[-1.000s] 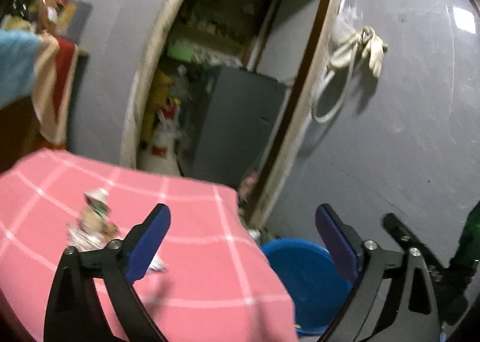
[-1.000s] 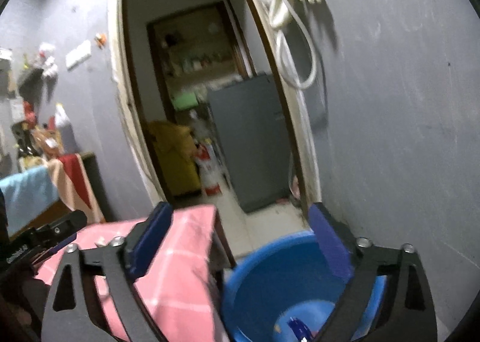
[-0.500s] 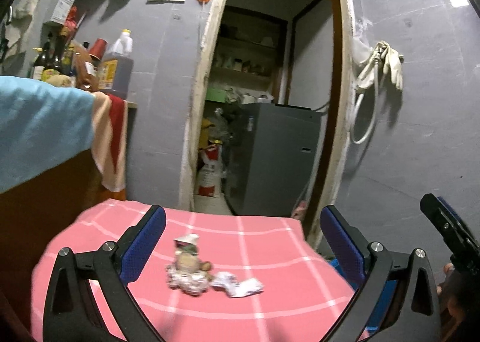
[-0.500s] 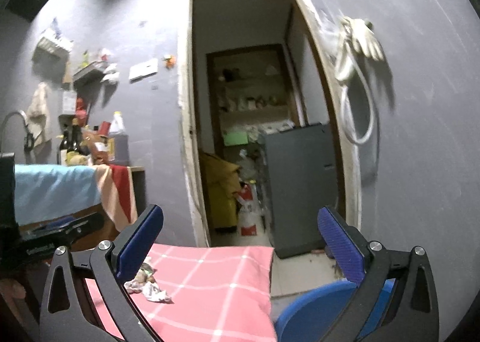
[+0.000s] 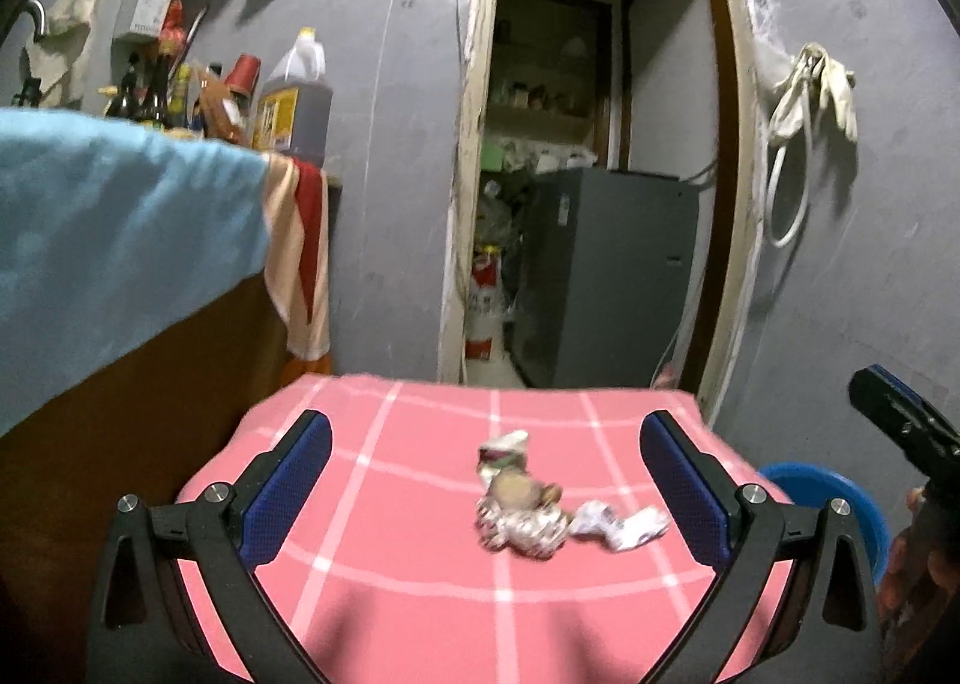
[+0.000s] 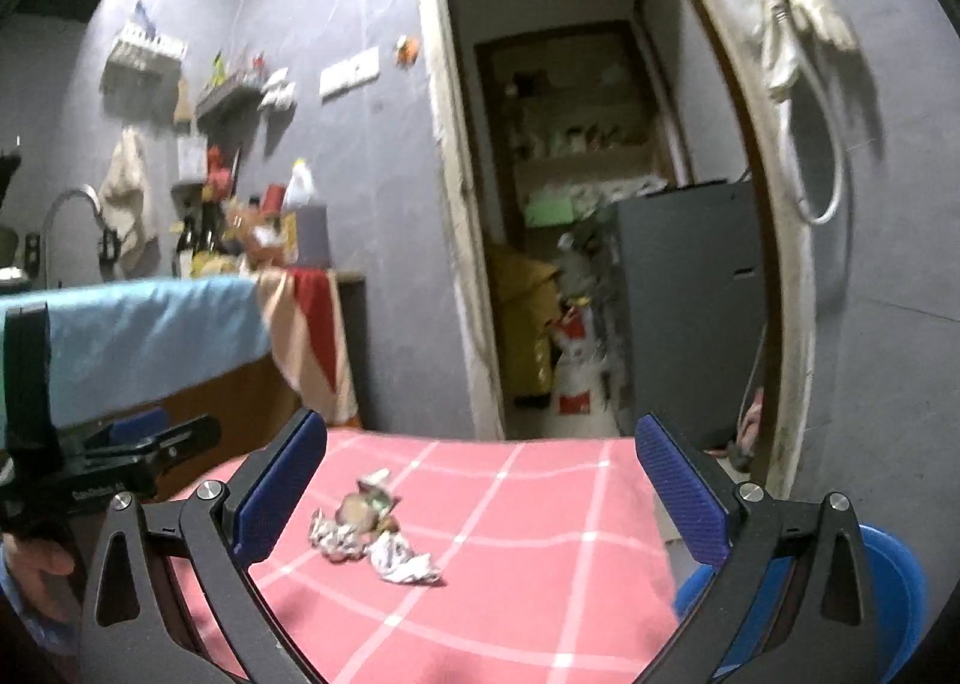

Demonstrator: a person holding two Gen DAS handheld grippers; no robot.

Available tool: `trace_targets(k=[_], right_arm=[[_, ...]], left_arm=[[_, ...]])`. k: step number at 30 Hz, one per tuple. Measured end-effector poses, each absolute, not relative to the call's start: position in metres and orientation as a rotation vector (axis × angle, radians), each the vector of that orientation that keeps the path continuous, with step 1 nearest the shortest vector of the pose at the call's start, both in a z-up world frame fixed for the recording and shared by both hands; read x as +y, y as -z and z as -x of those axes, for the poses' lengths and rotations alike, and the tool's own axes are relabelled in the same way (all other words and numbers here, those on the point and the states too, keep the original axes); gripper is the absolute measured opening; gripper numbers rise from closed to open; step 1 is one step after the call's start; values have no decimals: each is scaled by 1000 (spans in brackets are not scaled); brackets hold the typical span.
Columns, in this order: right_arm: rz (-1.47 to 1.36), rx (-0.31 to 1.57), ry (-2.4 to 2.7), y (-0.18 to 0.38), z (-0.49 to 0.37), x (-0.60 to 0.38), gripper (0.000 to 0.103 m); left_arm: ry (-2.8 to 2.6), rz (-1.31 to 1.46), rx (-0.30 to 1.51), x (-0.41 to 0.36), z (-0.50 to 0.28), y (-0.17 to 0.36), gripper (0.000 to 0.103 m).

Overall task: Collect trash
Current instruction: 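Move both tools back over the remaining trash on the table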

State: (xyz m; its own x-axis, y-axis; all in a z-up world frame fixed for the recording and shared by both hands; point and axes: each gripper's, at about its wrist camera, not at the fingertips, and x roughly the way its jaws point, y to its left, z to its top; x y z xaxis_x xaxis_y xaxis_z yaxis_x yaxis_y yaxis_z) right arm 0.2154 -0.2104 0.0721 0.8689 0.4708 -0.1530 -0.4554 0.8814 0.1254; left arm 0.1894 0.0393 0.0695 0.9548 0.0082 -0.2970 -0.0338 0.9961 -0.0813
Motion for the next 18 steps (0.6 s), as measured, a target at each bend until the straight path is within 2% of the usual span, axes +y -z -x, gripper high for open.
trace_targets(k=[6,13,14,16,18], right_arm=[[50,375,-470,-51,-248,-173,103],[74,590,-535,-25,-280,-154,103],[79,618,-542,-21,-284,-152,102],[79,666,-560,-15,-289,-149,89],[85,712,-572,-8,-293,-146,83]], left_arm=[[-8,69,464,51,-210,-52,101],[5,88,607,61,-227,-29,101],[5,91,624,61,-229,-26,101],[12,98,647,62,-232,-22,100],[49,107,669,63,-239,-21,100]])
